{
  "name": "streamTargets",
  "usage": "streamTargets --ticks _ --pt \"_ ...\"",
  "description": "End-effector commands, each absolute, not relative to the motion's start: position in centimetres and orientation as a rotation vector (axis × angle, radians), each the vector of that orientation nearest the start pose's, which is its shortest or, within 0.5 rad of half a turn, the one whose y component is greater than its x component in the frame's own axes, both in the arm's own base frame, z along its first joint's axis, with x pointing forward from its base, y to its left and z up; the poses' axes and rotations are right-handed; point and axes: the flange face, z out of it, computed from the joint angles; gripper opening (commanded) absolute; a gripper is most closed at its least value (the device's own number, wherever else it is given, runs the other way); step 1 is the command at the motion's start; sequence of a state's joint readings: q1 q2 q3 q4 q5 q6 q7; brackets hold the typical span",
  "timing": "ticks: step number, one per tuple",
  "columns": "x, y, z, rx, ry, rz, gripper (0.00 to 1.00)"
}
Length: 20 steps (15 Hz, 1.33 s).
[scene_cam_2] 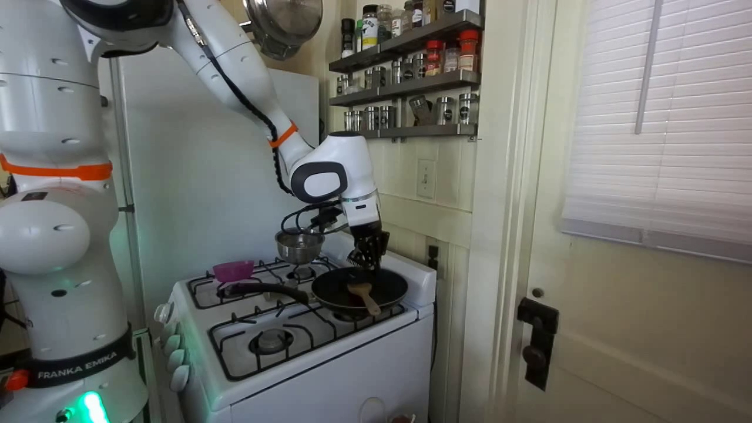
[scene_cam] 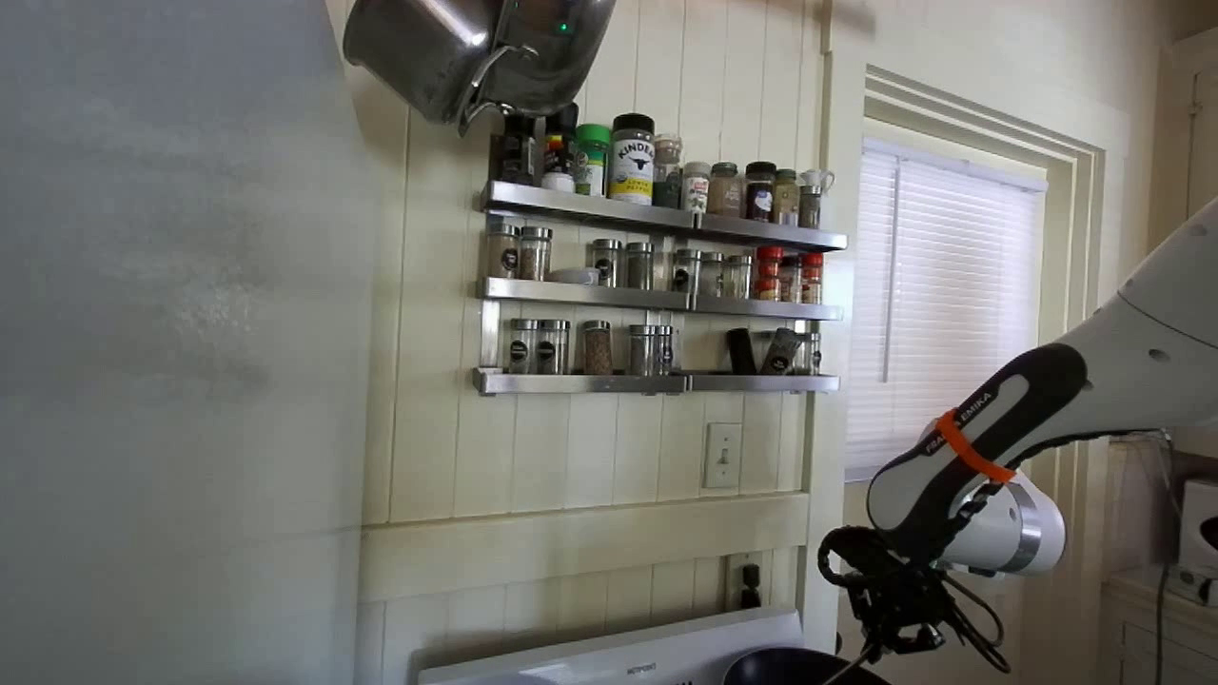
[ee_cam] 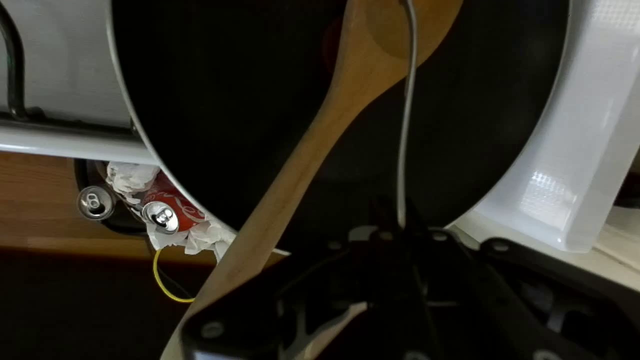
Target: Take the silver spoon out of the silver bowl and put it in the pan.
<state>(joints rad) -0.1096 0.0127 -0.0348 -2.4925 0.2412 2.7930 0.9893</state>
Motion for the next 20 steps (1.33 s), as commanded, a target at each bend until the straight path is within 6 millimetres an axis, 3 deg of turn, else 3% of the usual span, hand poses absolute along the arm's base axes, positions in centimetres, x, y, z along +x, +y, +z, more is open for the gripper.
streamTargets --ticks 1,10,20 --pt "48.8 -9.2 30.0 -2.308 1.782 -0.330 0.01" --pt "48.9 -9.0 28.1 -2.273 1.819 -0.442 0.01" --pt "48.3 -8.7 25.3 -2.372 1.802 -0.497 0.01"
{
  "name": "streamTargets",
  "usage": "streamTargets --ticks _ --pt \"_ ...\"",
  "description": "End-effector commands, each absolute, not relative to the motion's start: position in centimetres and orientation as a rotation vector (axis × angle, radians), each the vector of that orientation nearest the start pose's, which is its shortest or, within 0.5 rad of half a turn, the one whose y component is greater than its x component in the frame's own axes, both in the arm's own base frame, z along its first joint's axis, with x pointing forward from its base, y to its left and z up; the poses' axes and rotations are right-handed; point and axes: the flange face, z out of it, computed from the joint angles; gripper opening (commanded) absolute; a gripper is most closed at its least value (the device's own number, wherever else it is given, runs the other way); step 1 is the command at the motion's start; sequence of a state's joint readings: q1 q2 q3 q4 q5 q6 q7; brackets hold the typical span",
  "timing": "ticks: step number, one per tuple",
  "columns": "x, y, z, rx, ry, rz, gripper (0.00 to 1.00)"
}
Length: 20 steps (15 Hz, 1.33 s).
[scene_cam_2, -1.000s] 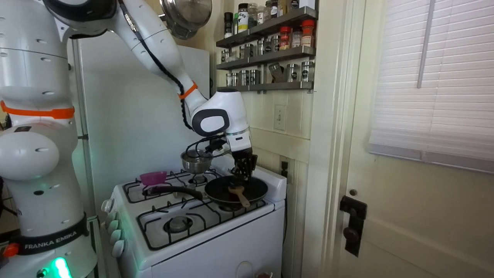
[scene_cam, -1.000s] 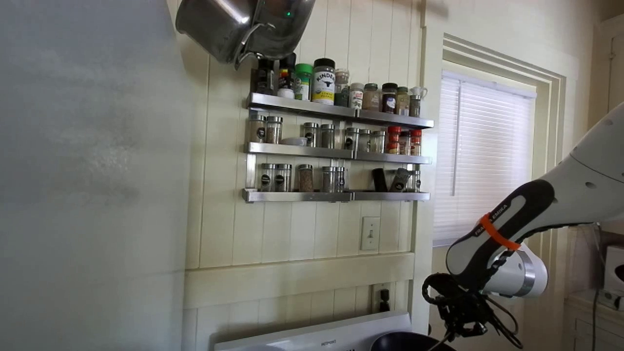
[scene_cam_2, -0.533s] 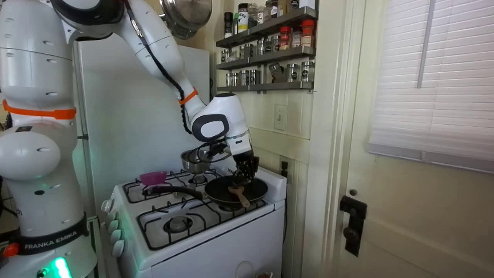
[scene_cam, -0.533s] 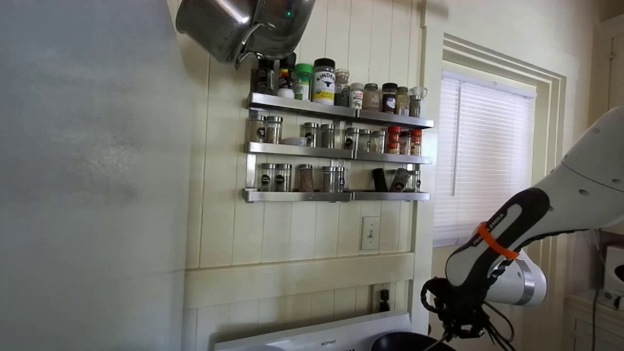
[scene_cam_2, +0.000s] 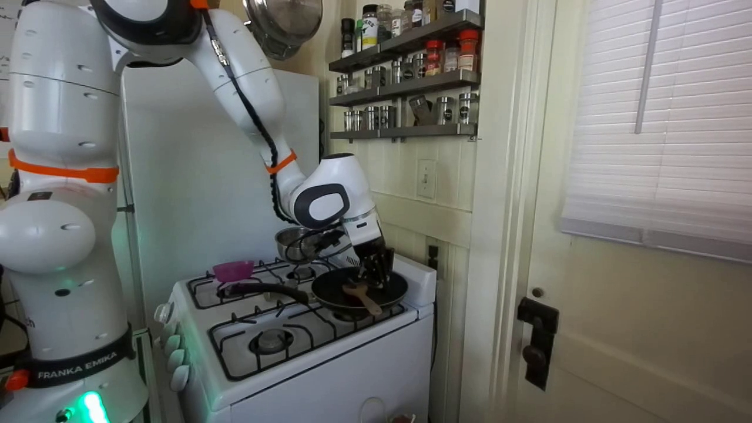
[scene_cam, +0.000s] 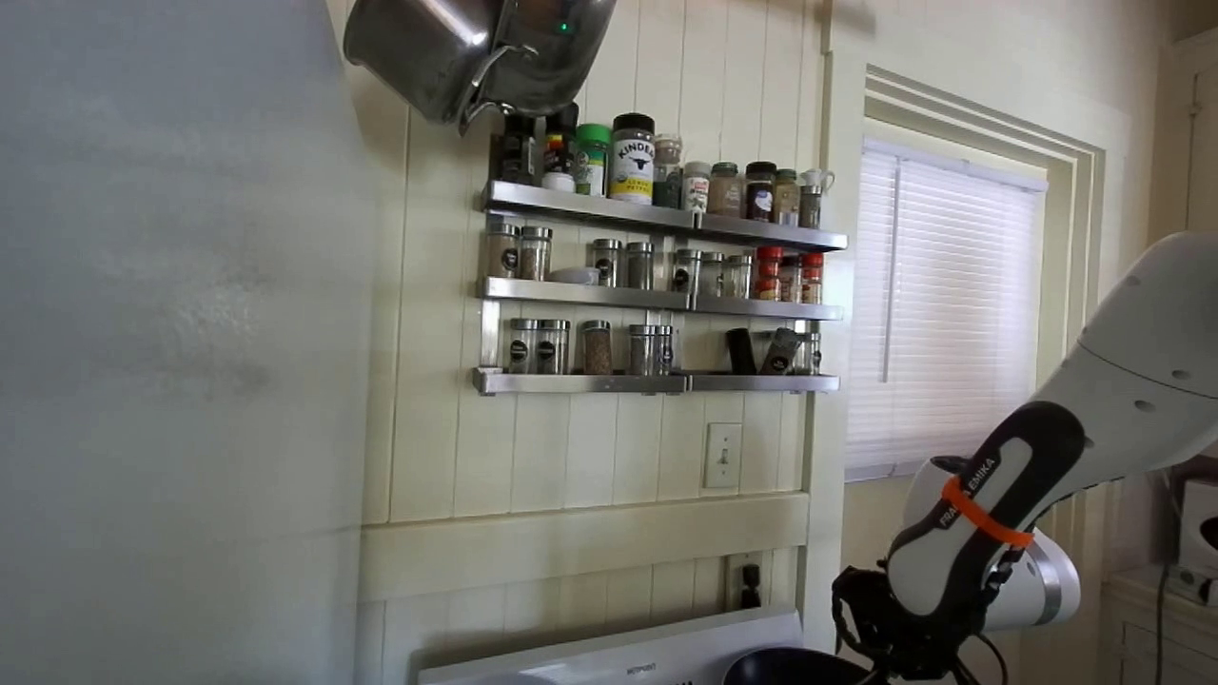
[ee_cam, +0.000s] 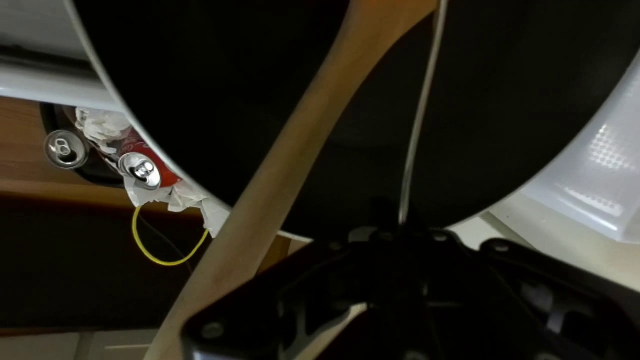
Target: Take the silver spoon out of the silver bowl and put it in the pan.
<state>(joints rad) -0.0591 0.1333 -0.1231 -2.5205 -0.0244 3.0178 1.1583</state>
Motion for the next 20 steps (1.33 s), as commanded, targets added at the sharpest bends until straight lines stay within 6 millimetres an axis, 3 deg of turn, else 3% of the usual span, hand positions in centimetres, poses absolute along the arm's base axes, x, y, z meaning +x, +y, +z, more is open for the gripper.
streamTargets --ticks 1,2,4,8,12,17,20 --pt "48.3 -8.7 25.2 -2.382 1.803 -0.500 0.01" --pt "48.3 -8.7 25.2 -2.389 1.805 -0.501 0.30" --pt "48.3 -8.7 25.1 -2.407 1.803 -0.505 0.36" --pt "48.2 -8.6 24.9 -2.427 1.800 -0.510 0.67" --pt "47.9 -7.9 26.7 -2.424 1.769 -0.529 0.98" --pt "47.3 -5.7 30.6 -2.423 1.654 -0.587 1.00" --pt "46.1 -3.1 32.1 -2.530 1.476 -0.566 1.00"
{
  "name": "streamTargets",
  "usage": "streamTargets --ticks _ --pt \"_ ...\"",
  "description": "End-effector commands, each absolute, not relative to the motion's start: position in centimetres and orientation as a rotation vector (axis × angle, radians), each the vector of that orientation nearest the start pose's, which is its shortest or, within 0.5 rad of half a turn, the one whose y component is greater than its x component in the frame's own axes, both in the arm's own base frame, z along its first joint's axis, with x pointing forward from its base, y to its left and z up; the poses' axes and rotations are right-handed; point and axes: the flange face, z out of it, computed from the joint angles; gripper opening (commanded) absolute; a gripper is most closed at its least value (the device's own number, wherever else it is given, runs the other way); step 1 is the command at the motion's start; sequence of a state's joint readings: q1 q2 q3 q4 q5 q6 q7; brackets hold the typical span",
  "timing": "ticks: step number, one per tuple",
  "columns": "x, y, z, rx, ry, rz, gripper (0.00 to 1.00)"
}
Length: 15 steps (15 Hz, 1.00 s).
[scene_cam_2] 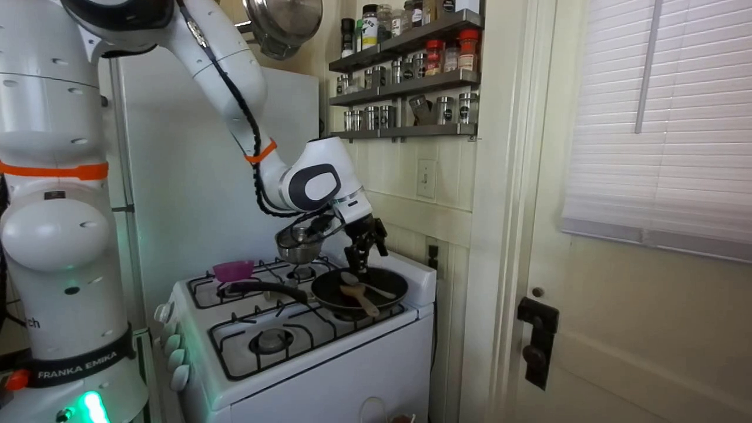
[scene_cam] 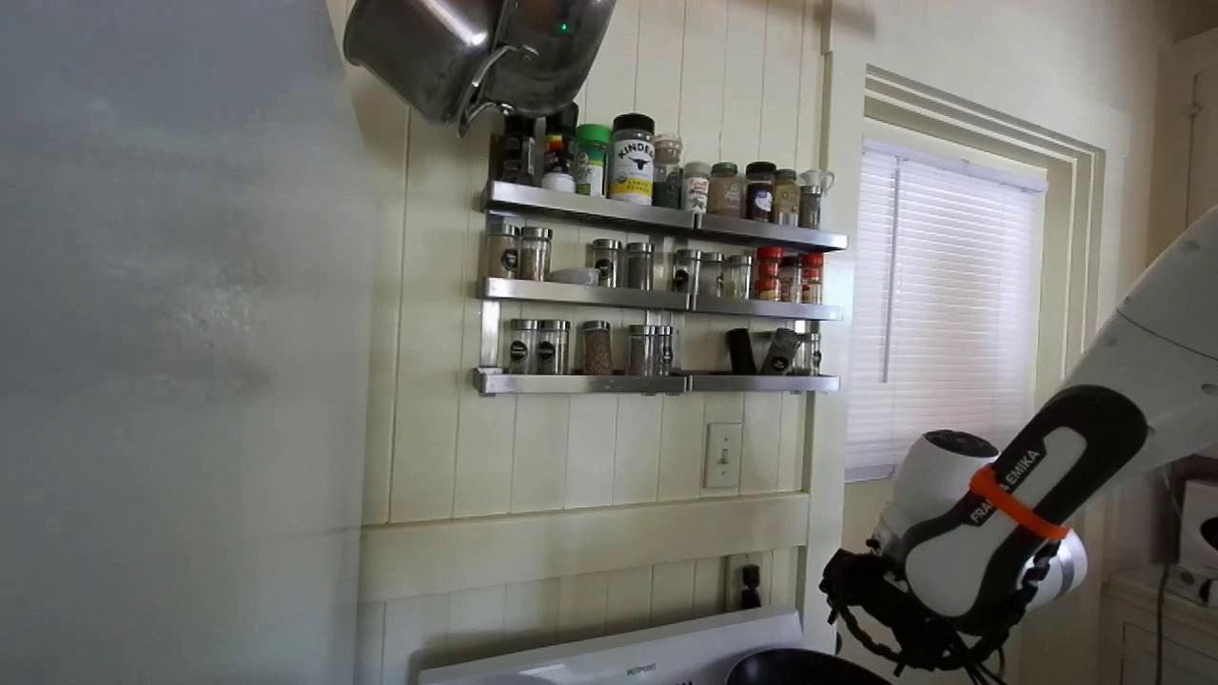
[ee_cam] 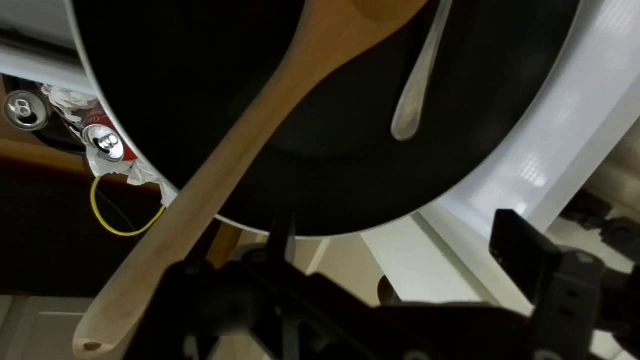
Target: Take the silver spoon out of the silver bowl and put it in the pan.
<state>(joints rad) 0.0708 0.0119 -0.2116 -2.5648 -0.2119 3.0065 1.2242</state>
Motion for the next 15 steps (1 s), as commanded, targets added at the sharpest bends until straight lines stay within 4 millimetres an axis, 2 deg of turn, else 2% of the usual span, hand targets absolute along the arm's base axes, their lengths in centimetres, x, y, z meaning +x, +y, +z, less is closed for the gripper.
streamTargets --ticks 1,4,6,9,10,12,15 --pt "45.6 -2.3 32.3 -2.572 1.401 -0.557 1.00" --pt "44.5 -0.1 33.7 -2.659 1.225 -0.520 1.00" --pt "44.0 0.6 34.7 -2.706 1.143 -0.496 1.00" --pt "43.8 -0.1 36.2 -2.691 1.192 -0.377 1.00" --pt "44.7 0.5 35.1 -2.694 1.189 -0.446 1.00" --pt "44.3 0.0 35.9 -2.691 1.195 -0.411 1.00" --pt "44.2 -0.1 36.2 -2.690 1.196 -0.408 1.00"
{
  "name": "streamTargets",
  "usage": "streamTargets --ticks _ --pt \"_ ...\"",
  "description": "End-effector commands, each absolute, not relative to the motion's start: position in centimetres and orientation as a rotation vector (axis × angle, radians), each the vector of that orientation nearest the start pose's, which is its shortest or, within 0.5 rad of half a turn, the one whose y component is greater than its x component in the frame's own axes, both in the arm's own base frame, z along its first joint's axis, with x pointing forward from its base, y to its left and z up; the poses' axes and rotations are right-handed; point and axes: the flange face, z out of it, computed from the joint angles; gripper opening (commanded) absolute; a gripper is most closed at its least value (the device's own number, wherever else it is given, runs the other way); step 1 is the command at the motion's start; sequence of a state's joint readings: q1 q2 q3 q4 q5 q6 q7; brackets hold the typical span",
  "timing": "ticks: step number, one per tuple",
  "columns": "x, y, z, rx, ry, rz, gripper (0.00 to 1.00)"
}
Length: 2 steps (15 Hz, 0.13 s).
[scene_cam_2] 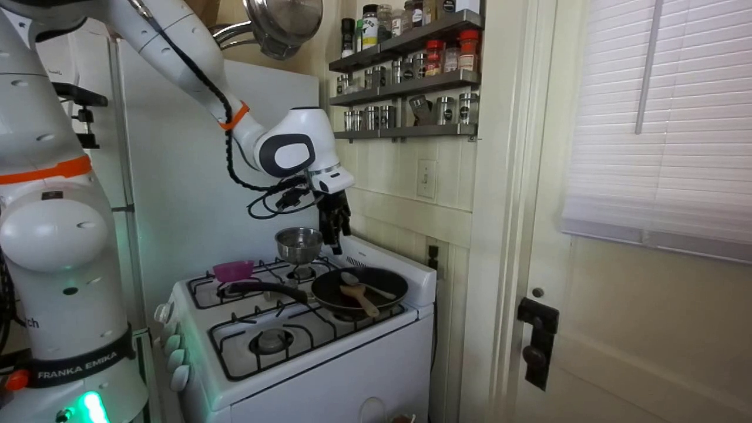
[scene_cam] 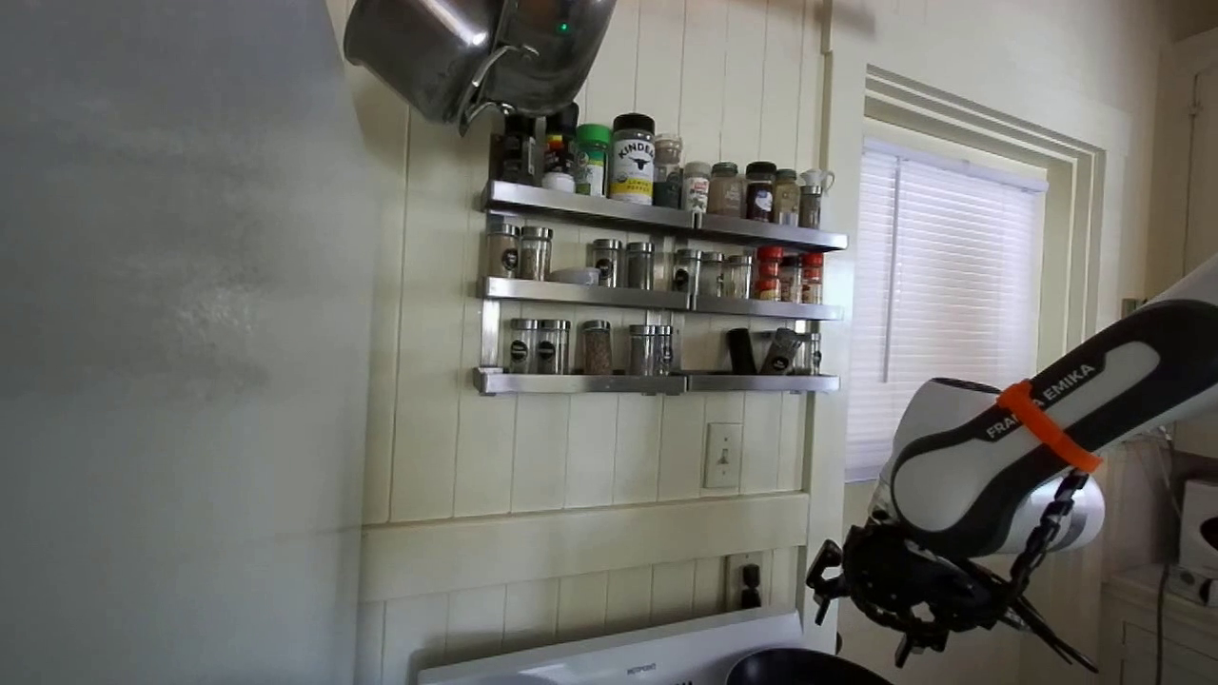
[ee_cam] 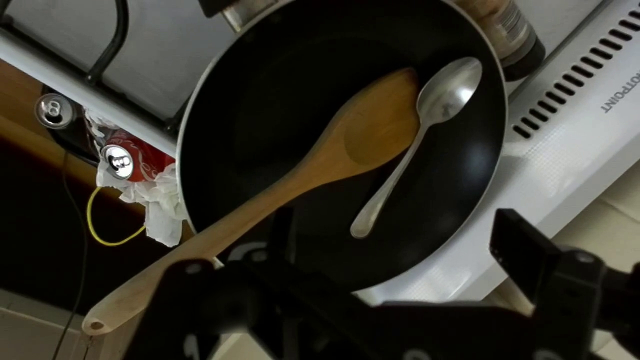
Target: Take the silver spoon out of the silver bowl and put it in the pan.
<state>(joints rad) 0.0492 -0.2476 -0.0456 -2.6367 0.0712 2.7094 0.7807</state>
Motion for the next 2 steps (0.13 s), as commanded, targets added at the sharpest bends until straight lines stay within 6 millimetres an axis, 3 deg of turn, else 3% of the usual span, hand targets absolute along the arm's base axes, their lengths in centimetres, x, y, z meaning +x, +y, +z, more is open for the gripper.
streamTargets --ticks 1,2 --pt "44.25 -0.10 36.14 -2.690 1.196 -0.408 1.00" --pt "44.24 -0.10 36.14 -2.690 1.196 -0.408 1.00"
